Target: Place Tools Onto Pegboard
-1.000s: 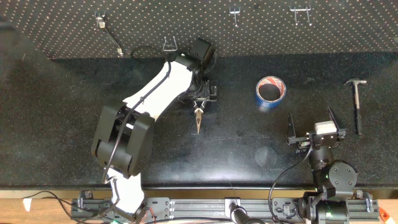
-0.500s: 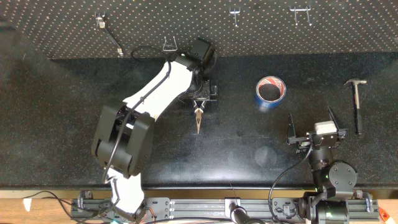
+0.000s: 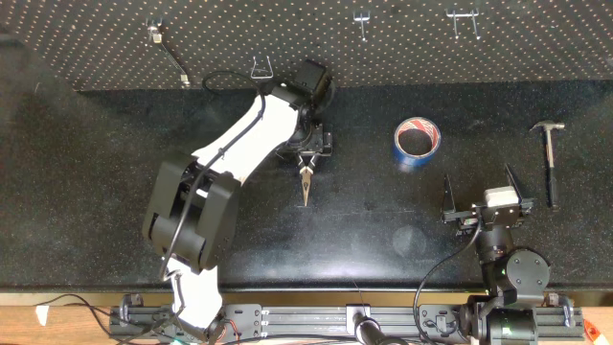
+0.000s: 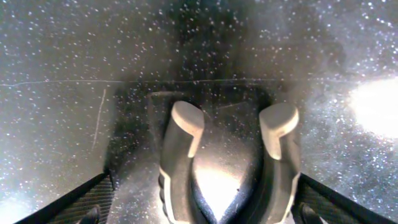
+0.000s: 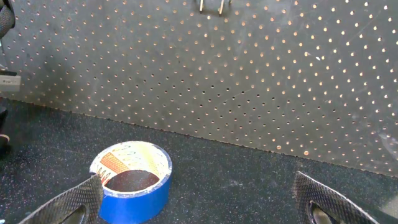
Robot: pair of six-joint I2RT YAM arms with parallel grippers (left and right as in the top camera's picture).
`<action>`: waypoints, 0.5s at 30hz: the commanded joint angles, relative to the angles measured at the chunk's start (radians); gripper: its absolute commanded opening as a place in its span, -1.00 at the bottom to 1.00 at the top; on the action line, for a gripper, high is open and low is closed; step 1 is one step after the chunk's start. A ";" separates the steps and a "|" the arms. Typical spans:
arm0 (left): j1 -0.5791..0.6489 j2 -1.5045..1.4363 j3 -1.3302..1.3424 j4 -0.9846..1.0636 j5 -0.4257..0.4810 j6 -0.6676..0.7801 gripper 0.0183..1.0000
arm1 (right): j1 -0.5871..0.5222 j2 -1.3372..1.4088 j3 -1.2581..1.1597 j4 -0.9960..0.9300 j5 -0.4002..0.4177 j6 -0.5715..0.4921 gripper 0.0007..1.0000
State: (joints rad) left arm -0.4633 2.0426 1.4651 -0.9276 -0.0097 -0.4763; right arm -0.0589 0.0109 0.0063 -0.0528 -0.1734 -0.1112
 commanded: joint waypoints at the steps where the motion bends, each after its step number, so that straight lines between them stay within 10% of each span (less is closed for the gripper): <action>1: -0.015 0.014 0.022 0.001 -0.035 -0.006 0.53 | -0.005 -0.010 -0.002 -0.007 0.008 -0.006 0.99; 15: -0.015 0.014 0.022 0.020 0.006 -0.096 0.17 | -0.005 -0.010 -0.002 -0.007 0.008 -0.006 0.99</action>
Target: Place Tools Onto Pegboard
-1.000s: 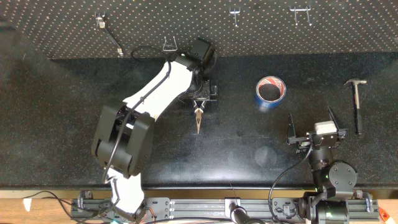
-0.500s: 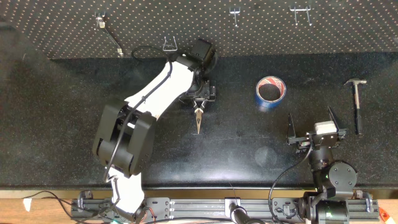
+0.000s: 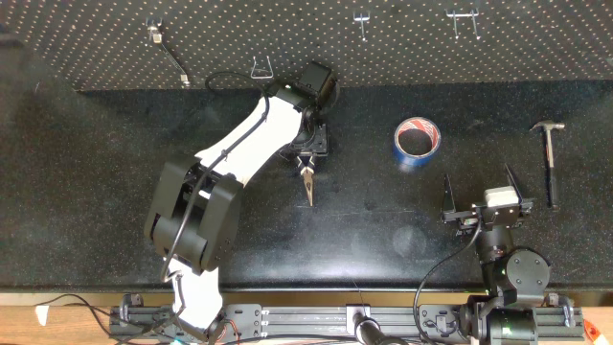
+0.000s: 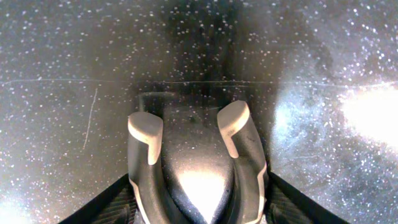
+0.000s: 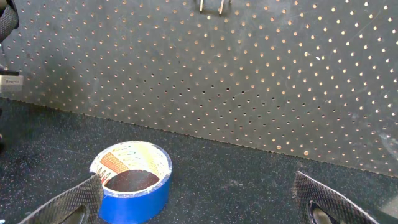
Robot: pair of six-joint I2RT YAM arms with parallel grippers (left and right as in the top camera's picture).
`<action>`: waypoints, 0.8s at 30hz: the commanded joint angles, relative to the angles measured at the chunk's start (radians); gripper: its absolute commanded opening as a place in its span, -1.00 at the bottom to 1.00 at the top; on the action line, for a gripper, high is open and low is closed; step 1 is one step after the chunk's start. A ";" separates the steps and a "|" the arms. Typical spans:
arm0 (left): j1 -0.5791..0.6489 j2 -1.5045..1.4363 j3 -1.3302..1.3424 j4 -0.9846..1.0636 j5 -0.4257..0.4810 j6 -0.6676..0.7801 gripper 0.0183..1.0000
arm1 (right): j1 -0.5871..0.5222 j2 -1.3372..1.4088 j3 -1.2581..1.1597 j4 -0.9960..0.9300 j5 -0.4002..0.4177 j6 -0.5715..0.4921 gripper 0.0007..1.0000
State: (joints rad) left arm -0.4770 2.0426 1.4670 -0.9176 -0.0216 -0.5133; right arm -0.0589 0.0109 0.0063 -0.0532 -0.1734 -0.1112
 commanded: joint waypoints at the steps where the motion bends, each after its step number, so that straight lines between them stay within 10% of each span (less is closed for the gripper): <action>1: -0.001 0.014 0.020 0.010 0.023 -0.059 0.17 | -0.005 -0.010 -0.002 -0.006 0.008 -0.006 0.99; 24: -0.001 0.014 0.020 0.009 0.037 -0.059 0.10 | -0.005 -0.010 -0.002 -0.006 0.008 -0.006 0.99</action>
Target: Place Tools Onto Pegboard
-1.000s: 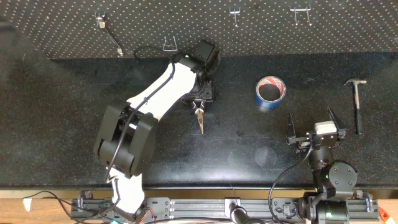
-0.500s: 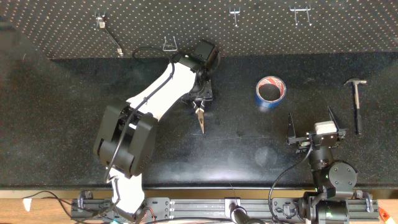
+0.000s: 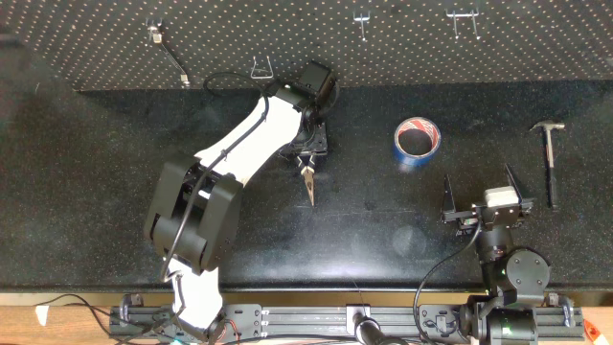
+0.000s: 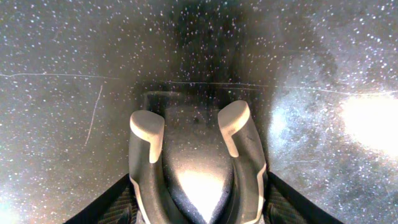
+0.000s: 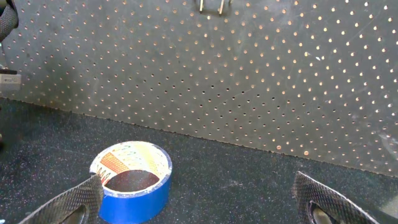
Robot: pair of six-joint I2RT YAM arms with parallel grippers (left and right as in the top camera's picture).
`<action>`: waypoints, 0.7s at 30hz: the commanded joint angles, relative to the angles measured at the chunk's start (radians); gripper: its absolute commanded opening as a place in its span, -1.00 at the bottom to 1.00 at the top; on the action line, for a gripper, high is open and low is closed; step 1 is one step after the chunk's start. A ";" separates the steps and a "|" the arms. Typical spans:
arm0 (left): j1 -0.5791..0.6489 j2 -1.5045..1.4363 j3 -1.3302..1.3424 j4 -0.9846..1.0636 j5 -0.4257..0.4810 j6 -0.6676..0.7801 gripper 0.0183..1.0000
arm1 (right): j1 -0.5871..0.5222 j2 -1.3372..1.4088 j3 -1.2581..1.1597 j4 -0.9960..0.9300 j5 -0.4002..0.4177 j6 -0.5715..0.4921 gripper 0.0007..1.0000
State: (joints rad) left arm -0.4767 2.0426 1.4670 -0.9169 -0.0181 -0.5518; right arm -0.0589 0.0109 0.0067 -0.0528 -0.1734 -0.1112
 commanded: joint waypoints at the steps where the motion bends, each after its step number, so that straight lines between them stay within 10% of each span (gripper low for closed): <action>1: -0.002 0.014 0.020 0.008 0.033 -0.020 0.10 | -0.005 -0.010 -0.003 -0.007 0.008 -0.006 0.99; 21: -0.002 0.014 0.020 0.008 0.029 -0.017 -0.15 | -0.005 -0.010 -0.003 -0.007 0.008 -0.006 0.99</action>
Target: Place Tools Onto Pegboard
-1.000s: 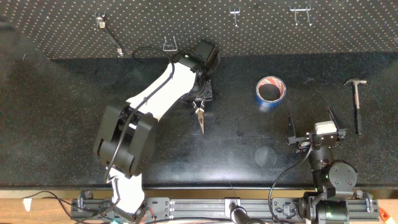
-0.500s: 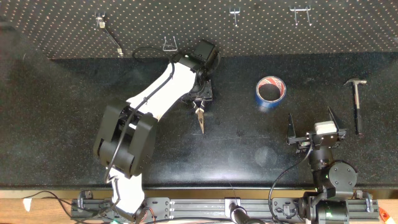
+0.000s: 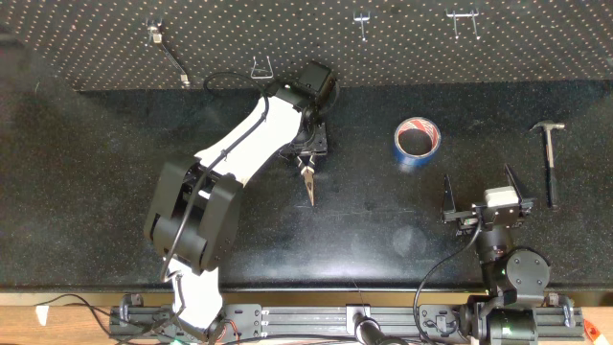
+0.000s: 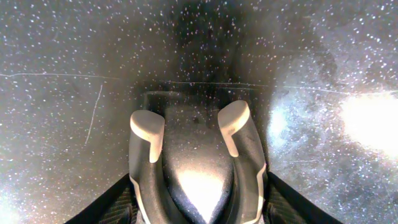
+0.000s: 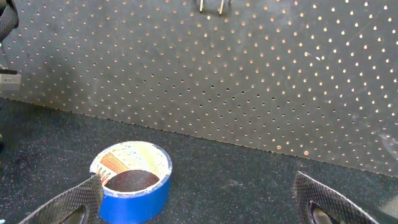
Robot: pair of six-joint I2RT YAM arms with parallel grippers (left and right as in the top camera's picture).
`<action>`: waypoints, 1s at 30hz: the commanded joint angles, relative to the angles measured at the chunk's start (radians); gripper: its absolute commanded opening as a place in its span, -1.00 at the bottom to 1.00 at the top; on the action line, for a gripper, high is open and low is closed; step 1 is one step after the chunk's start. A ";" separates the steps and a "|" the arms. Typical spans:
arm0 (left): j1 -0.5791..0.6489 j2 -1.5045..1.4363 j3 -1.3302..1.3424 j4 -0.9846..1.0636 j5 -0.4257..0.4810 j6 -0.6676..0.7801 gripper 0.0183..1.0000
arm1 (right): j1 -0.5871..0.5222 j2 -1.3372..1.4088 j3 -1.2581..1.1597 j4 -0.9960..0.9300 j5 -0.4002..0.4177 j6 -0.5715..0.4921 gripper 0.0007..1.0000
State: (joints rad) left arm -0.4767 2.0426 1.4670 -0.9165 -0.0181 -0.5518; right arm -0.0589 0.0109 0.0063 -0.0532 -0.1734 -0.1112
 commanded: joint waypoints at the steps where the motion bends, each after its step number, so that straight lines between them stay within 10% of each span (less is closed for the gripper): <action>1: -0.002 0.014 0.020 0.008 0.029 -0.017 -0.21 | -0.005 -0.010 -0.002 -0.006 0.008 -0.006 0.99; 6: -0.002 0.013 0.020 0.008 0.030 -0.018 -0.98 | -0.005 -0.010 -0.002 -0.006 0.008 -0.006 0.99; 30: 0.201 -0.660 0.011 -0.390 -0.164 -0.017 -0.98 | -0.005 -0.010 -0.002 -0.006 0.008 -0.006 0.99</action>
State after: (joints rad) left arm -0.2844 1.4704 1.4689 -1.3048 -0.0753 -0.5552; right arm -0.0589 0.0109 0.0063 -0.0532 -0.1734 -0.1112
